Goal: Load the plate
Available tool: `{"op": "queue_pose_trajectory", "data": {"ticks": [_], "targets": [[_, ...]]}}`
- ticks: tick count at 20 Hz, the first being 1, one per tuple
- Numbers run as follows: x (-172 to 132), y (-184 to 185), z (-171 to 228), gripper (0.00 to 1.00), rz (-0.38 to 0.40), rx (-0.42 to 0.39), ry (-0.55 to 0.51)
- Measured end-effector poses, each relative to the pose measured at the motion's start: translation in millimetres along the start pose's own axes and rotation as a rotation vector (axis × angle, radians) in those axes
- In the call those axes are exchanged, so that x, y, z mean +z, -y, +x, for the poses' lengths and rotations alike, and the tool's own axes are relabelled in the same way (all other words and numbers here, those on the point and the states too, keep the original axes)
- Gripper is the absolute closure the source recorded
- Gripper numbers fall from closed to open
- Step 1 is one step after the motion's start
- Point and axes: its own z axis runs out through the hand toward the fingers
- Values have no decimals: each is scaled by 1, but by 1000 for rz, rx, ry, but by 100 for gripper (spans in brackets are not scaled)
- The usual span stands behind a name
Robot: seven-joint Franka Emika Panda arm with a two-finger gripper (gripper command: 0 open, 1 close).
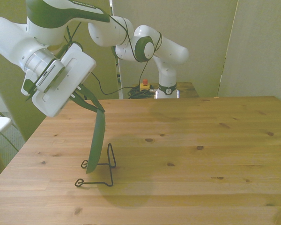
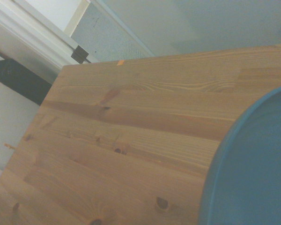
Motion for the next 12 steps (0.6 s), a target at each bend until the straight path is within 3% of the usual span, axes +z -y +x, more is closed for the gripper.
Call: {"op": "queue_pose_trajectory", "data": {"ticks": [12], "targets": [[9,-3,5,100,9,-1,0]]}}
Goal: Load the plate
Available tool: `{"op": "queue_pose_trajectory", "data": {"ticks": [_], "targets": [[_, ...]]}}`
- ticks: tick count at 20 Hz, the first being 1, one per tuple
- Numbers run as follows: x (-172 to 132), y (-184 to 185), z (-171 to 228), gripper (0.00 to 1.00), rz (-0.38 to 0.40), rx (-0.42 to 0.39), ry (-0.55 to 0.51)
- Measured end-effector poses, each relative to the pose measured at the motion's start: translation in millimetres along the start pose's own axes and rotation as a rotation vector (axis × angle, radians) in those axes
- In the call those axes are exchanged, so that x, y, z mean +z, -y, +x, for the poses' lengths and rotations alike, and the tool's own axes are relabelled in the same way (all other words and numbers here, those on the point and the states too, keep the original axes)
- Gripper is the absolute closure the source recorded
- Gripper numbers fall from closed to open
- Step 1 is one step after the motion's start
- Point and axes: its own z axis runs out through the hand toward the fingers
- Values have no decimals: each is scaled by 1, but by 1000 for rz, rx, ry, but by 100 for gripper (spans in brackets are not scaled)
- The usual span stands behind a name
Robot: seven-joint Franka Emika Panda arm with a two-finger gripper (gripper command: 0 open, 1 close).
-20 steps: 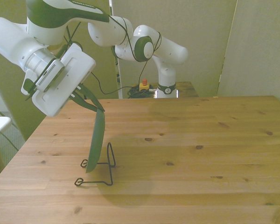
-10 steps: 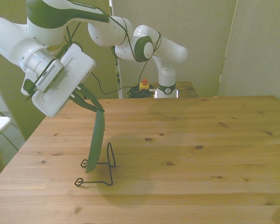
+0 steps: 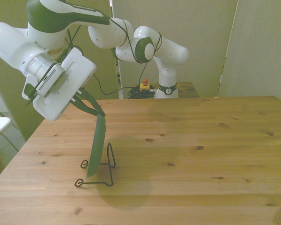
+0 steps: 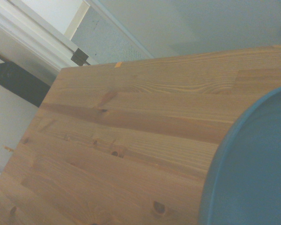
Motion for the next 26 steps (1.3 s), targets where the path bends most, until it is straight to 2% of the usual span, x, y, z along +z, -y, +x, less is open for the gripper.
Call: {"op": "queue_pose_trajectory", "data": {"ticks": [23,24,26], "targets": [[13,-4,10,100,-10,-26,-19],[13,-4,11,0,-10,-26,-25],[13,-5,12,0,-11,-25,-33]]}}
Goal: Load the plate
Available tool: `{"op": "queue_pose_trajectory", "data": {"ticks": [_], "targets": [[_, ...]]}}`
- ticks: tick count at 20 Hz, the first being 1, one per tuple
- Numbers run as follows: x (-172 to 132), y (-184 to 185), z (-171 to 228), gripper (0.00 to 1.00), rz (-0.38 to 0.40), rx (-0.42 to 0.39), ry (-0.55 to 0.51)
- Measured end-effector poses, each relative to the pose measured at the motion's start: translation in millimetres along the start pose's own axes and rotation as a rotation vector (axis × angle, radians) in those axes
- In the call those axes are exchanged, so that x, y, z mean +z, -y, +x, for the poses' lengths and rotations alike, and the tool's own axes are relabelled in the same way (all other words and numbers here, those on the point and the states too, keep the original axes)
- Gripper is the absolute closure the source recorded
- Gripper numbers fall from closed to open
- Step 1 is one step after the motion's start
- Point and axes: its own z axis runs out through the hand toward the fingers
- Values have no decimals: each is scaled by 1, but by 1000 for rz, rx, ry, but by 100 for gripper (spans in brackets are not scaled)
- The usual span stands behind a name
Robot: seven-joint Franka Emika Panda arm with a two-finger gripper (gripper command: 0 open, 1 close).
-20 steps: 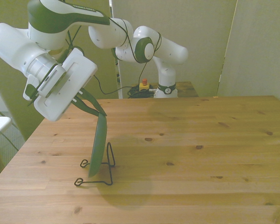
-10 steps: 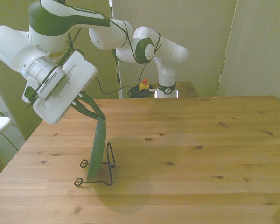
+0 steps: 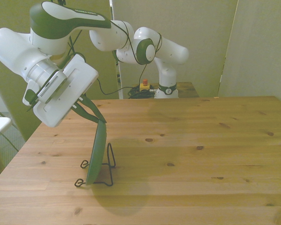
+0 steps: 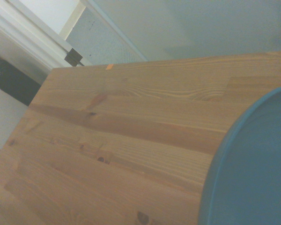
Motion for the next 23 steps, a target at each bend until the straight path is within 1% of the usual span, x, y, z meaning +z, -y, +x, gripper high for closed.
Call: {"op": "queue_pose_trajectory", "data": {"ticks": [10,14,17,21,23], "targets": [[1,-1,0,0,-14,2,0],[-3,2,1,0,-15,-3,-19],[-20,11,-4,0,-18,-32,-46],[-60,29,-21,0,-26,-84,-93],[-81,38,-35,0,-30,-118,-87]]}}
